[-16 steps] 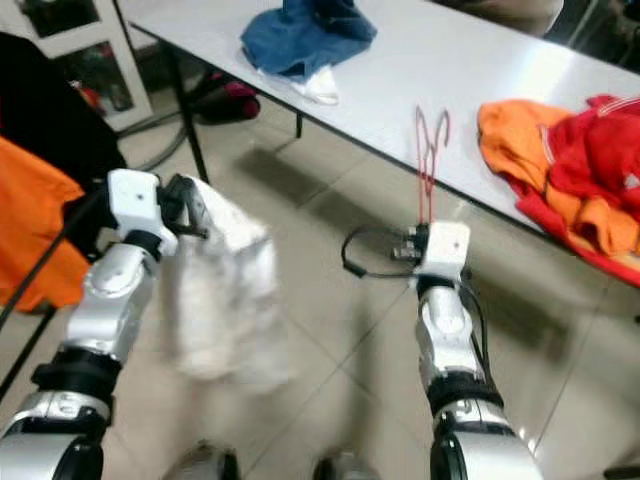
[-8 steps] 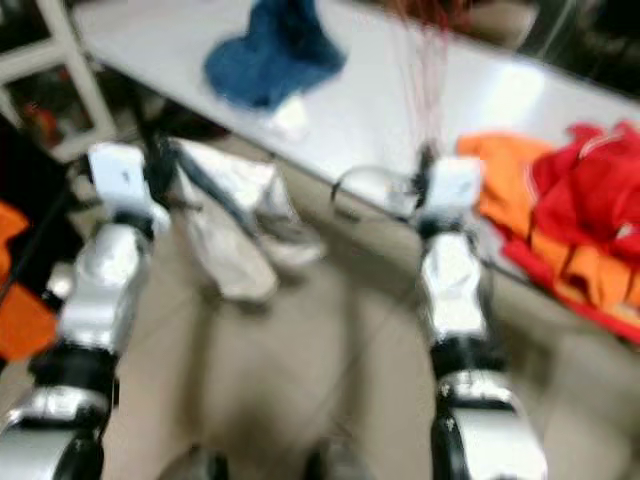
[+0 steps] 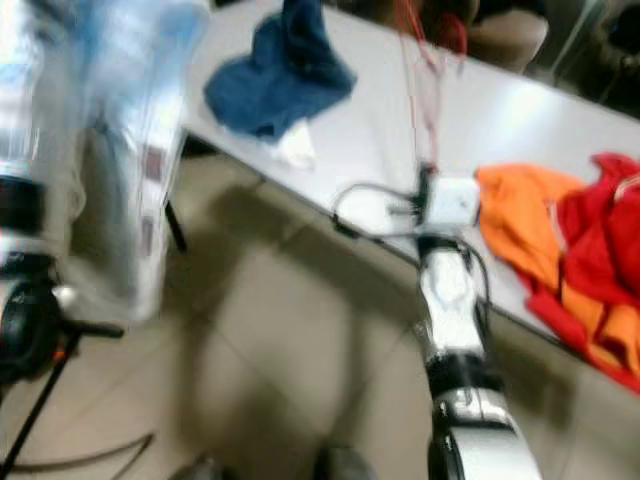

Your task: Hang hanger

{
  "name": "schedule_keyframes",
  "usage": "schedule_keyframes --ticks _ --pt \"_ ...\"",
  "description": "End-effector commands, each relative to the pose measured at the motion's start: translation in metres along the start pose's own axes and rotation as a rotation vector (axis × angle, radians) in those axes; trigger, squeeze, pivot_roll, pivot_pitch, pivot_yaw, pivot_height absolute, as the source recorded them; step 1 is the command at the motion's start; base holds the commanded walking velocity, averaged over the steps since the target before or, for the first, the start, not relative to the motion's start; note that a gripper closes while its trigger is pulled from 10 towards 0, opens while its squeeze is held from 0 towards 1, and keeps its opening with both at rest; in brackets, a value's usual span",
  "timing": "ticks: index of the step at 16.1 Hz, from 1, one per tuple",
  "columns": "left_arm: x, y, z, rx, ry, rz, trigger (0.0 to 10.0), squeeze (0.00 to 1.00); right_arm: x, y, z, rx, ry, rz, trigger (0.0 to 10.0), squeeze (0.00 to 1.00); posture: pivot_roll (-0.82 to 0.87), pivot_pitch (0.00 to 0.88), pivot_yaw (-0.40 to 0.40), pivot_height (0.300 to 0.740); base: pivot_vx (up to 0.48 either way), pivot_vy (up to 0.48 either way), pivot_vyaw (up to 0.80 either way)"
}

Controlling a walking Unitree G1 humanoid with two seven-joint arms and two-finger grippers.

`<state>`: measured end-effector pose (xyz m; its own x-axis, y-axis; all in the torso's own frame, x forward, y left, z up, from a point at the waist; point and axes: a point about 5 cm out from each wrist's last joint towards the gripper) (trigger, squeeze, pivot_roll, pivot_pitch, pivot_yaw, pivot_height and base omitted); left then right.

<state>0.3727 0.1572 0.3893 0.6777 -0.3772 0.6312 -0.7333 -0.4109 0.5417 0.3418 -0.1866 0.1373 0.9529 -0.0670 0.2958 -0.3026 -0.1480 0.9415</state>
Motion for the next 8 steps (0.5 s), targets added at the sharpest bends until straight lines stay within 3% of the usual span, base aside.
schedule_keyframes --ticks 1,2,3,4,6,7,8 --pt "0.016 0.015 -0.008 0.054 -0.026 0.049 10.0 0.0 -0.002 0.003 -0.002 0.009 -0.013 0.023 0.0 0.0 -0.08 0.067 -0.012 0.74 0.424 0.0 0.0" --pt "0.022 0.019 -0.009 0.06 -0.031 0.058 10.0 0.0 -0.003 0.003 -0.002 0.004 -0.016 0.028 0.0 0.0 -0.08 0.067 -0.012 0.74 0.424 0.0 0.0" --pt "0.039 0.033 -0.014 0.134 -0.019 0.072 10.0 0.0 -0.008 0.006 -0.003 -0.001 -0.02 0.055 0.0 0.0 -0.11 0.071 0.003 0.74 0.42 0.0 0.0" --pt "0.055 0.048 -0.022 0.271 0.009 0.07 10.0 0.0 -0.011 0.009 -0.005 -0.004 -0.015 0.072 0.0 0.0 -0.12 0.072 0.003 0.74 0.42 0.0 0.0" --pt "0.071 0.067 -0.035 0.368 0.067 0.054 10.0 0.0 -0.016 0.008 -0.005 -0.005 -0.008 0.071 0.0 0.0 -0.15 0.076 0.017 0.74 0.42 0.0 0.0" --pt "0.081 0.083 -0.037 0.46 0.085 0.051 10.0 0.0 -0.019 0.006 -0.005 -0.007 -0.013 0.061 0.0 0.0 -0.15 0.078 0.019 0.74 0.416 0.24 0.0" --pt "0.084 0.088 -0.037 0.488 0.09 0.053 10.0 0.0 -0.02 0.006 -0.004 -0.008 -0.015 0.058 0.0 0.0 -0.15 0.078 0.019 0.74 0.416 0.24 0.0"
Point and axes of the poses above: a point about 5 cm out from each wrist's last joint towards the gripper, its own x axis pointing out of the wrist towards the gripper, its own y axis along the axis of the wrist's last joint, z = x × y, and after that the axes turned 11 degrees about x, right-handed
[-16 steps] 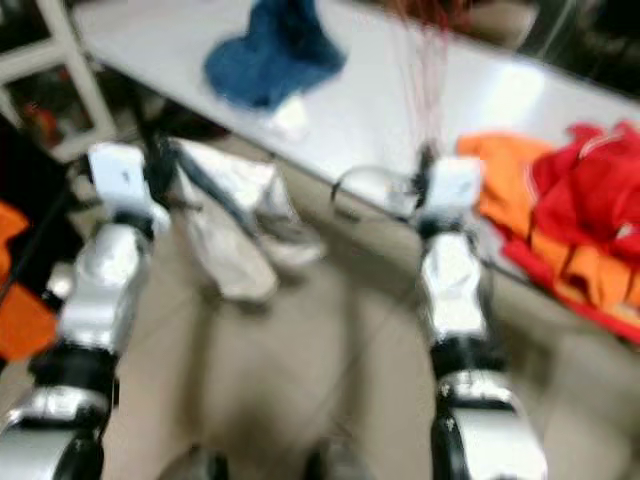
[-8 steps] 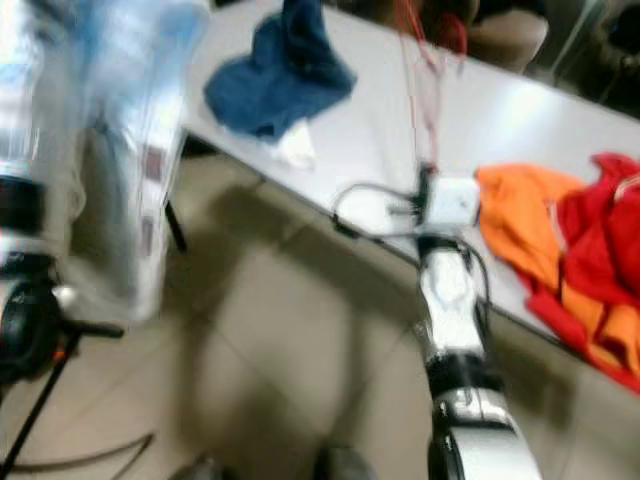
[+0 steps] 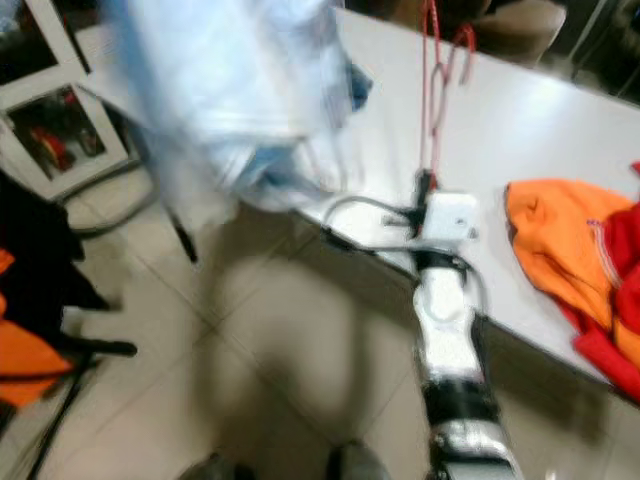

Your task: Hang hanger

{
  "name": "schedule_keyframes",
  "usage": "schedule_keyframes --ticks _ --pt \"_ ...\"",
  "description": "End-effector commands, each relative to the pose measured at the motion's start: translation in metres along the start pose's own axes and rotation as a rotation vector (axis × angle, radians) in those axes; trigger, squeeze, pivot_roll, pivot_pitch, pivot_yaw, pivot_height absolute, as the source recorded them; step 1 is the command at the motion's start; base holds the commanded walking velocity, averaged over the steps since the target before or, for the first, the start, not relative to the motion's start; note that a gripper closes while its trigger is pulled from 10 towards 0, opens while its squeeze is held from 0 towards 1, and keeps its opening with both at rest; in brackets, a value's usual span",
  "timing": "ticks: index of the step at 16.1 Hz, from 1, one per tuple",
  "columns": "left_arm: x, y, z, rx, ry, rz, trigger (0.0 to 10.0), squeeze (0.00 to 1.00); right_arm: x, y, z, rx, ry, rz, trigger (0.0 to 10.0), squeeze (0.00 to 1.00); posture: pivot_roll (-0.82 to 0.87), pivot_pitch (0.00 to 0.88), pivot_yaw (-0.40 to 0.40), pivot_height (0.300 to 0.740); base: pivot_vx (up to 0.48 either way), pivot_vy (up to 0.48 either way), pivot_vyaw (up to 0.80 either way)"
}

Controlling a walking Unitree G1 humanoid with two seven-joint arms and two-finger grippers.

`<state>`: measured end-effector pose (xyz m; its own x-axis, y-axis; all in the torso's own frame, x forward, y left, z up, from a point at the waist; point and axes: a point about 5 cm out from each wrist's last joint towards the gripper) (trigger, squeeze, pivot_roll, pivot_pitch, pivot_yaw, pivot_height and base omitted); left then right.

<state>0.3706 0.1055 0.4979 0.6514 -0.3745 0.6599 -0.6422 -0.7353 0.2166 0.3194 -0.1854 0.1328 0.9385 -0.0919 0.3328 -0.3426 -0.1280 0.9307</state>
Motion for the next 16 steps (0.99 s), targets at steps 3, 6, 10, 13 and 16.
schedule_keyframes --ticks 3,6,10,13,16 --pt "0.01 0.02 0.015 0.031 -0.015 0.014 10.0 0.0 -0.006 0.006 -0.004 0.011 -0.027 0.022 0.0 0.0 -0.21 0.093 0.056 0.74 0.398 0.269 0.0" --pt "0.009 0.021 0.034 0.234 -0.025 0.004 10.0 0.0 -0.019 0.009 0.001 0.01 -0.045 0.025 0.0 0.0 -0.23 0.104 0.062 0.74 0.39 0.279 0.0" --pt "0.015 0.034 0.042 0.084 -0.023 -0.032 10.0 0.0 -0.033 0.014 0.002 0.006 -0.076 0.033 0.0 0.0 -0.28 0.127 0.103 0.74 0.359 0.318 0.0" --pt "0.018 0.046 0.048 0.087 -0.035 -0.02 10.0 0.0 -0.053 0.023 0.005 -0.03 -0.152 0.061 0.0 0.0 -0.34 0.142 0.152 0.74 0.44 0.0 0.0" --pt "0.022 0.062 0.051 0.193 0.022 0.025 10.0 0.0 -0.064 0.022 0.007 -0.027 -0.179 0.039 0.0 0.0 -0.37 0.148 0.181 0.74 0.463 0.0 0.0"
Point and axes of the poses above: a point about 5 cm out from each wrist's last joint towards the gripper, its own x axis pointing out of the wrist towards the gripper, its own y axis along the axis of the wrist's last joint, z = x × y, and after that the axes turned 11 degrees about x, right-handed
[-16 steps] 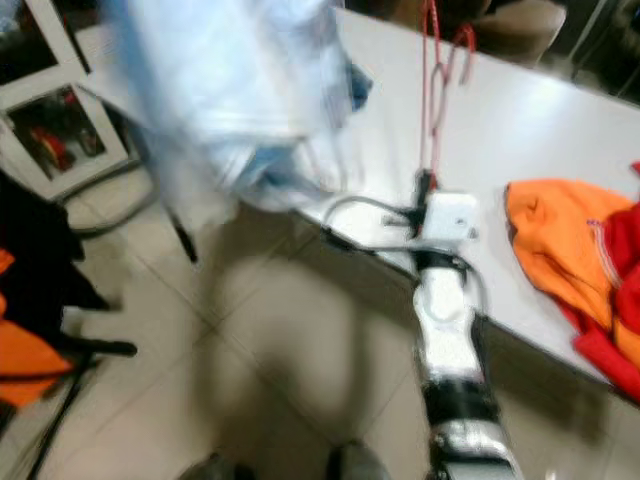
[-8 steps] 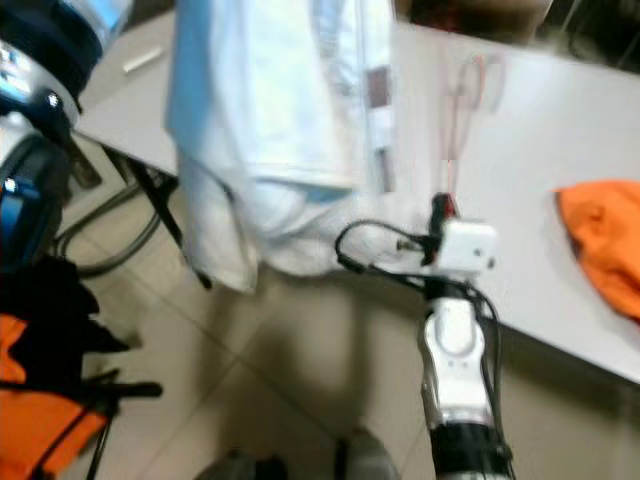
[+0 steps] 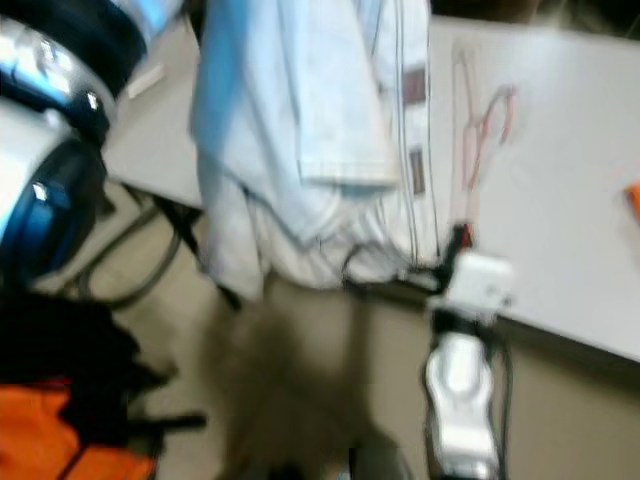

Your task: Hang hanger

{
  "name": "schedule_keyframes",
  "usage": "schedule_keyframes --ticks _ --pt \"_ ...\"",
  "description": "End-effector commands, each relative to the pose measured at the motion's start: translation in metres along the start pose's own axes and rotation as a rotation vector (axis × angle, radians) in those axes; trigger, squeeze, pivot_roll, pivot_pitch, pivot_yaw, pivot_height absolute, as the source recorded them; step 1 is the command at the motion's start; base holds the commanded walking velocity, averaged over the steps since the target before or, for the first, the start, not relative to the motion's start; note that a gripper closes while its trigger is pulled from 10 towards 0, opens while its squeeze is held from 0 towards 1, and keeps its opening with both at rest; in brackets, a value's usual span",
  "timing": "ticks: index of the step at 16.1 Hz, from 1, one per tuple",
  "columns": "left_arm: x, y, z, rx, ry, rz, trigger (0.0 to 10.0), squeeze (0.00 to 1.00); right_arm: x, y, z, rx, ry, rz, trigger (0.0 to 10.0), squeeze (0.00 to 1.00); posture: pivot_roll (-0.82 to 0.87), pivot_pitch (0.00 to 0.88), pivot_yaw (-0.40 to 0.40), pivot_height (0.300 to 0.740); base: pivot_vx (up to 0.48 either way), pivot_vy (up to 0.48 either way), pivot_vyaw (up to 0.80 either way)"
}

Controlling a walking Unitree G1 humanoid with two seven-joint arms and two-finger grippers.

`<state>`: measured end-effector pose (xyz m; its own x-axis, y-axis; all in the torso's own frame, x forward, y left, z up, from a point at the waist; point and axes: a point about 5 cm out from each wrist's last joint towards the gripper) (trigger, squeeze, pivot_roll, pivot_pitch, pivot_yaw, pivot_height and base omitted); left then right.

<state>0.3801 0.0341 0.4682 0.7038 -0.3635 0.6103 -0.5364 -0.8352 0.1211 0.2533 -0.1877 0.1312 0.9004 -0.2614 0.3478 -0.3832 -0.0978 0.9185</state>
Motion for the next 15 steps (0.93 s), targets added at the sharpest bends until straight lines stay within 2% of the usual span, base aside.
schedule_keyframes --ticks 1,2,3,4,5,8,10,11,13,15 --pt "0.005 0.021 -0.007 0.003 0.052 0.064 10.0 0.0 -0.002 0.001 0.002 -0.007 -0.019 -0.01 0.0 0.0 -0.38 0.146 0.188 0.74 0.39 0.0 0.0" --pt "0.004 0.021 0.0 -0.017 0.026 0.058 10.0 0.0 -0.003 0.001 0.002 -0.007 -0.021 -0.012 0.0 0.0 -0.38 0.147 0.195 0.74 0.39 0.0 0.0" --pt "-0.002 0.023 0.024 -0.011 -0.06 0.063 10.0 0.0 -0.006 0.001 0.003 -0.01 -0.029 -0.02 0.0 0.0 -0.39 0.155 0.21 0.74 0.0 0.0 0.0" --pt "-0.012 0.026 0.058 -0.01 -0.18 0.075 10.0 0.0 -0.01 0.001 0.004 -0.014 -0.043 -0.026 0.0 0.0 -0.4 0.168 0.224 0.74 0.0 0.0 0.0" --pt "-0.022 0.027 0.084 0.035 -0.267 0.079 10.0 0.0 -0.015 0.004 0.007 -0.023 -0.064 -0.02 0.0 0.0 -0.41 0.173 0.231 0.74 0.0 0.0 0.0" --pt "-0.036 0.019 0.11 0.069 -0.355 0.06 10.0 0.0 -0.023 0.011 0.013 -0.041 -0.106 -0.006 0.0 0.0 -0.44 0.184 0.257 0.74 0.0 0.0 0.0" --pt "-0.039 0.013 0.114 0.053 -0.38 0.03 10.0 0.0 -0.026 0.015 0.017 -0.051 -0.134 0.003 0.0 0.0 -0.45 0.186 0.264 0.74 0.0 0.0 0.0" --pt "-0.038 0.012 0.112 0.067 -0.365 0.026 10.0 1.0 -0.025 0.02 0.018 -0.059 -0.141 0.024 0.0 0.0 -0.45 0.185 0.264 0.74 0.0 0.0 0.0" --pt "-0.031 0.008 0.095 0.132 -0.249 0.018 10.0 1.0 -0.023 0.031 0.017 -0.078 -0.143 0.063 0.0 0.0 -0.45 0.184 0.263 0.74 0.0 0.0 0.0" --pt "-0.025 0.01 0.082 0.214 -0.153 0.041 10.0 1.0 -0.023 0.028 0.018 -0.079 -0.144 0.047 0.0 0.0 -0.44 0.181 0.254 0.74 0.0 0.0 0.0"
Point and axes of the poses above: a point about 5 cm out from each wrist's last joint towards the gripper, its own x axis pointing out of the wrist towards the gripper, its own y axis along the axis of the wrist's last joint, z = x × y, and after that the axes turned 11 degrees about x, right-handed
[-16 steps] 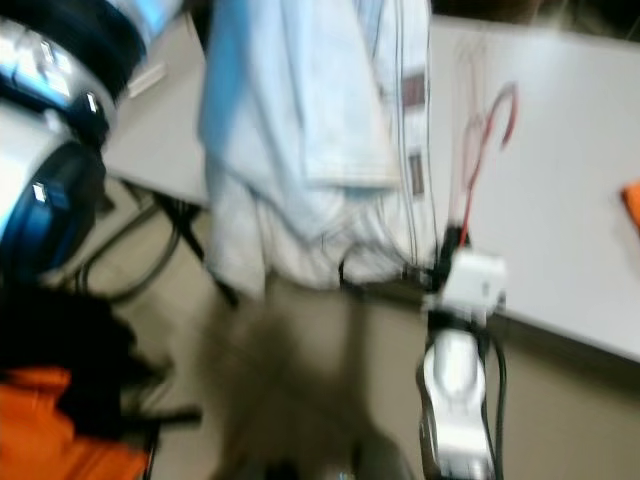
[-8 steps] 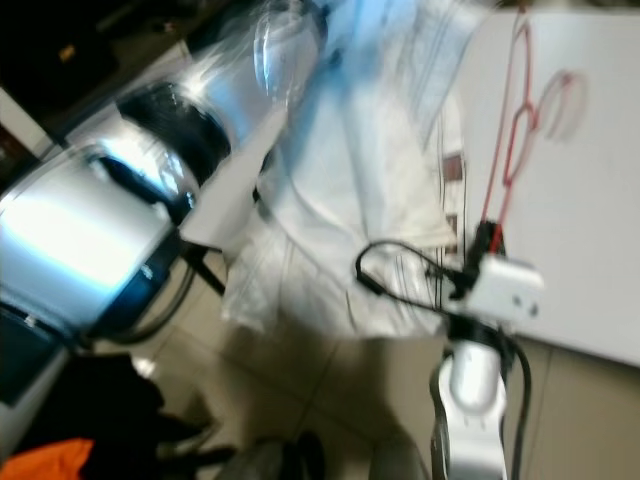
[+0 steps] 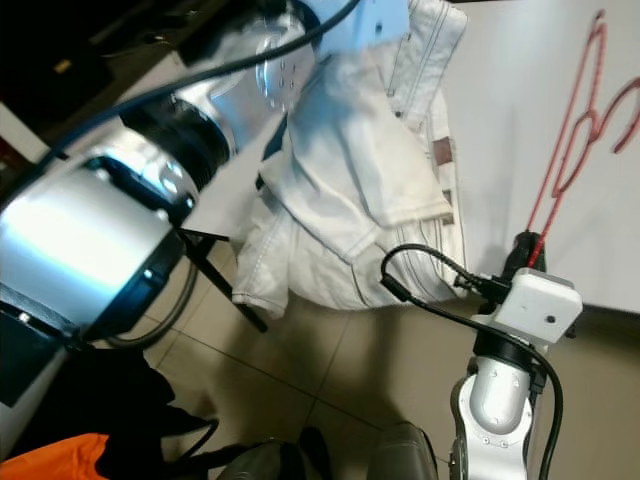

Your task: Hang hanger

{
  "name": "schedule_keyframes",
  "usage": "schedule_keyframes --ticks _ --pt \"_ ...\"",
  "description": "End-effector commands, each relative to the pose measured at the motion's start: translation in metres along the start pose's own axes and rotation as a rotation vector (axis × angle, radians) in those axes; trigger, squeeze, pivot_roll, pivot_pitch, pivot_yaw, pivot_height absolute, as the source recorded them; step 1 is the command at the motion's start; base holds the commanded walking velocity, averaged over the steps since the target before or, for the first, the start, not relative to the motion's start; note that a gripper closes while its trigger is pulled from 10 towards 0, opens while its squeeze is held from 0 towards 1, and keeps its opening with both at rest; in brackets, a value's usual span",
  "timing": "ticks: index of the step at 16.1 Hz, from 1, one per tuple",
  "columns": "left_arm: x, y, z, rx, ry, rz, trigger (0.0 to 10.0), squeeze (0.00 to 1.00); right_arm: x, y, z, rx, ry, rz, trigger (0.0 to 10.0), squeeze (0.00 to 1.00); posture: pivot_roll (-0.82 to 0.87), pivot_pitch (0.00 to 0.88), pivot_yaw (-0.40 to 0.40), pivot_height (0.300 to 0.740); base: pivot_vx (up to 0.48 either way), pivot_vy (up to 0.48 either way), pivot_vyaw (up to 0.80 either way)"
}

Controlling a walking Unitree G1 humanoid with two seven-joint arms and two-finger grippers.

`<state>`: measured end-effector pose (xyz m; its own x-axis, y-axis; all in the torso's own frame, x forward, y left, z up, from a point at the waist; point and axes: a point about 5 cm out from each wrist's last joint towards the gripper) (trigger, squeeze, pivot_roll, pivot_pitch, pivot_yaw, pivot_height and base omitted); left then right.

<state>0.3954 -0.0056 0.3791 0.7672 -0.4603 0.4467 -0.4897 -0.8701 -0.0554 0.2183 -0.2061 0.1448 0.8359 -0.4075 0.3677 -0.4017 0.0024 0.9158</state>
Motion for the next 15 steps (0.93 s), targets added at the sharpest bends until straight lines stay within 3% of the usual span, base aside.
schedule_keyframes --ticks 1,3,6,7,8,9,10,11,12,13,14,15 --pt "0.002 -0.008 -0.016 0.059 0.075 -0.015 10.0 1.0 -0.001 -0.001 -0.006 0.011 0.015 -0.011 0.0 0.0 -0.44 0.181 0.252 0.74 0.0 0.0 0.0" --pt "0.003 -0.015 -0.021 -0.013 0.079 -0.052 10.0 1.0 -0.001 -0.002 -0.009 0.022 0.023 -0.019 0.0 0.0 -0.43 0.179 0.25 0.74 0.0 0.0 0.0" --pt "-0.001 -0.04 -0.022 -0.462 0.02 -0.185 10.0 1.0 0.001 -0.005 -0.014 0.047 0.045 -0.039 0.0 0.0 -0.43 0.171 0.237 0.74 0.0 0.0 0.0" --pt "-0.006 -0.055 -0.016 -0.697 0.004 -0.229 10.0 1.0 0.002 -0.007 -0.017 0.047 0.065 -0.05 0.0 0.0 -0.41 0.164 0.219 0.74 0.0 0.0 0.0" --pt "-0.016 -0.076 -0.011 -0.865 0.032 -0.269 10.0 0.74 0.004 -0.009 -0.019 0.043 0.085 -0.055 0.0 0.0 -0.4 0.161 0.195 0.74 0.0 0.0 0.0" --pt "-0.025 -0.093 -0.002 -0.996 0.042 -0.287 10.0 0.0 0.007 -0.01 -0.02 0.038 0.105 -0.058 0.0 0.0 -0.4 0.16 0.192 0.74 0.0 0.0 0.0" --pt "-0.033 -0.1 0.008 -1.067 0.033 -0.29 10.0 0.0 0.009 -0.011 -0.021 0.032 0.125 -0.059 0.0 0.0 -0.37 0.156 0.163 0.74 0.0 0.0 0.0" --pt "-0.037 -0.103 0.015 -1.086 0.02 -0.287 10.0 0.0 0.01 -0.011 -0.023 0.032 0.136 -0.061 0.0 0.0 -0.37 0.156 0.163 0.74 0.0 0.0 0.0" --pt "-0.05 -0.108 0.036 -1.134 -0.022 -0.284 10.0 0.0 0.013 -0.013 -0.026 0.031 0.157 -0.065 0.0 0.0 -0.34 0.146 0.137 0.74 0.0 0.0 0.0" --pt "-0.067 -0.119 0.055 -1.173 -0.034 -0.301 10.0 0.0 0.017 -0.014 -0.029 0.022 0.184 -0.068 0.0 0.0 -0.32 0.138 0.122 0.74 0.0 0.0 0.0" --pt "-0.096 -0.136 0.08 -1.202 -0.023 -0.351 10.0 0.0 0.023 -0.016 -0.033 0.017 0.222 -0.076 0.0 0.0 -0.28 0.124 0.078 0.74 0.0 0.0 0.0" --pt "-0.114 -0.144 0.094 -1.243 -0.006 -0.385 10.0 0.0 0.028 -0.018 -0.033 0.013 0.249 -0.082 0.0 0.0 -0.26 0.117 0.048 0.74 0.0 0.0 0.0"
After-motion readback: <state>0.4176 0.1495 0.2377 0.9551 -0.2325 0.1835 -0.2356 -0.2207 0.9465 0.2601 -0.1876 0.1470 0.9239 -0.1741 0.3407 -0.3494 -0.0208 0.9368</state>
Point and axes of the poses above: a point about 5 cm out from each wrist's last joint towards the gripper, its own x axis pointing out of the wrist towards the gripper, its own y axis along the axis of the wrist's last joint, z = x × y, and after that the axes turned 11 degrees about x, right-handed
